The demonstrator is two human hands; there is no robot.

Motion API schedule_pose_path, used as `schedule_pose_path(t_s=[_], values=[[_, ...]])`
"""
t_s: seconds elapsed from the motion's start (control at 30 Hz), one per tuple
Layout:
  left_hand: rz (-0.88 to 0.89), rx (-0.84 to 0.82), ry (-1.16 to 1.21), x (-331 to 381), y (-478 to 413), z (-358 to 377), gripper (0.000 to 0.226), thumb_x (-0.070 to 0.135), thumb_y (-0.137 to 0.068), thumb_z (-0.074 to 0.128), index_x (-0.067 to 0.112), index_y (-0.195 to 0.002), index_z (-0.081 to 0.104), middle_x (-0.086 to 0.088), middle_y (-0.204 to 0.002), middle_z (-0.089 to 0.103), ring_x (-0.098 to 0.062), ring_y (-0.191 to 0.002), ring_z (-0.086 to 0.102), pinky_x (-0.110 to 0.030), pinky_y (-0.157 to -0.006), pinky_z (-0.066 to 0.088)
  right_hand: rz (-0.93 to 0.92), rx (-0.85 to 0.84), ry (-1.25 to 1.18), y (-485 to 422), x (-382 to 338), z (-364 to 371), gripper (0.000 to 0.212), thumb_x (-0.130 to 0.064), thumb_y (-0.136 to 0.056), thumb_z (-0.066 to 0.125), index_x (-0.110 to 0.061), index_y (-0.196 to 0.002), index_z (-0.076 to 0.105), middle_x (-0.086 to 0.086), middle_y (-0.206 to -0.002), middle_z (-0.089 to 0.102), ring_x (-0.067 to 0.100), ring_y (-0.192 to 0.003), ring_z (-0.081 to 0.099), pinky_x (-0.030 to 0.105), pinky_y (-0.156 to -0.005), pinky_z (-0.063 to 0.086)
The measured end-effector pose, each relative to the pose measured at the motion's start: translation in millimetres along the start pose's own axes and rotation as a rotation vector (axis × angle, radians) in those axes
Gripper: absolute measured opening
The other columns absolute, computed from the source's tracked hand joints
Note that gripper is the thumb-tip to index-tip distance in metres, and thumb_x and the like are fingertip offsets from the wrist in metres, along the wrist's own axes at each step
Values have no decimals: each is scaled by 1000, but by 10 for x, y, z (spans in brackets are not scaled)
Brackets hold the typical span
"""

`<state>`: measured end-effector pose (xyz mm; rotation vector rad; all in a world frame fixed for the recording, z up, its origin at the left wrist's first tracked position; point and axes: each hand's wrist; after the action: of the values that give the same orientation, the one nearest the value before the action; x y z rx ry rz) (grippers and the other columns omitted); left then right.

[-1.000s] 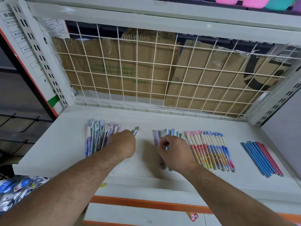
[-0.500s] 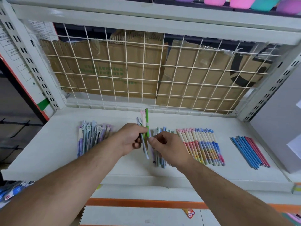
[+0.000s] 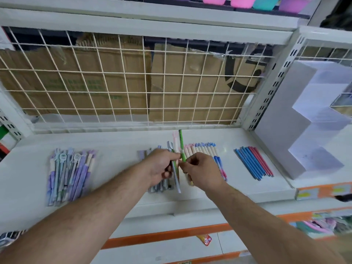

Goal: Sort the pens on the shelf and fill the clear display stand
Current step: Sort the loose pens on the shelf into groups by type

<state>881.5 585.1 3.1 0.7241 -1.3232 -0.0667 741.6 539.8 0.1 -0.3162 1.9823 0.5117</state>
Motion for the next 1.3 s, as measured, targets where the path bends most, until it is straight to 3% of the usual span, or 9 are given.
schedule_pose_path(t_s=[0.1,0.27,0.57,0.73,0.9,1.03,1.13,1.23,1.3], values=[[-26,-2,43,-6,-62,189,14,10,-94,60,6,-81,61,-4,-58,53,-8,-41,35,-17,-36,23,30,139,118,-50,175,-259,10,-21,-86,70,-13,-81,66,3,-75,70,20,-67,64,25,-57,49],[-64,-43,49,-27,-133,470,13,10,-94,59,5,-84,66,-4,-59,54,-8,-43,35,-17,-36,23,81,269,391,-123,501,-782,3,-18,-83,64,-20,-84,66,-4,-75,68,14,-68,63,24,-53,43],[-70,-78,46,-29,-206,925,8,10,-92,60,4,-92,65,-5,-65,60,-9,-44,36,-19,-38,23,156,300,752,-246,897,-1325,12,-16,-87,56,-19,-95,65,0,-88,67,25,-81,63,33,-72,55],[-76,-61,62,-26,-230,1059,20,10,-92,60,-1,-108,66,-6,-68,63,-10,-45,36,-19,-38,24,97,296,795,-329,972,-1429,14,-15,-87,54,-19,-97,63,-2,-84,60,24,-81,59,32,-69,52],[-71,-59,70,-9,-202,1132,14,9,-93,59,0,-101,66,-6,-67,63,-9,-43,37,-19,-38,24,107,302,793,-431,958,-1497,11,-16,-87,53,-20,-94,61,-4,-77,54,23,-77,58,30,-64,48],[-76,-75,67,8,-191,1147,14,11,-94,58,1,-101,66,-6,-69,65,-10,-47,38,-20,-39,26,70,314,692,-434,977,-1470,4,-24,-89,60,-20,-87,61,-5,-75,58,17,-71,57,26,-57,43],[-80,-98,74,0,-203,1156,13,11,-95,55,4,-99,66,-4,-67,66,-11,-51,38,-19,-39,27,-40,248,368,-355,893,-1354,17,-26,-91,68,-18,-78,62,-7,-70,60,9,-64,54,22,-55,36],[-73,-119,100,-23,-230,1170,16,11,-97,51,6,-100,66,-4,-71,67,-13,-55,40,-20,-40,29,-32,55,-17,-197,705,-1244,30,-27,-94,69,-2,-78,65,5,-66,65,12,-54,52,22,-52,41],[-58,-125,119,-29,-231,1179,17,9,-96,50,7,-99,66,-4,-73,68,-13,-56,40,-21,-41,30,26,-132,-160,-129,619,-1197,36,-31,-96,67,2,-81,64,8,-64,64,16,-48,49,23,-44,34]])
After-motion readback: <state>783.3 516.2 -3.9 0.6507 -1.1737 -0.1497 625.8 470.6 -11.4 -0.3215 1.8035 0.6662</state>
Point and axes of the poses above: each hand's wrist, its own y-axis away from the middle knuckle, its own z-axis out of the palm, x = y × z
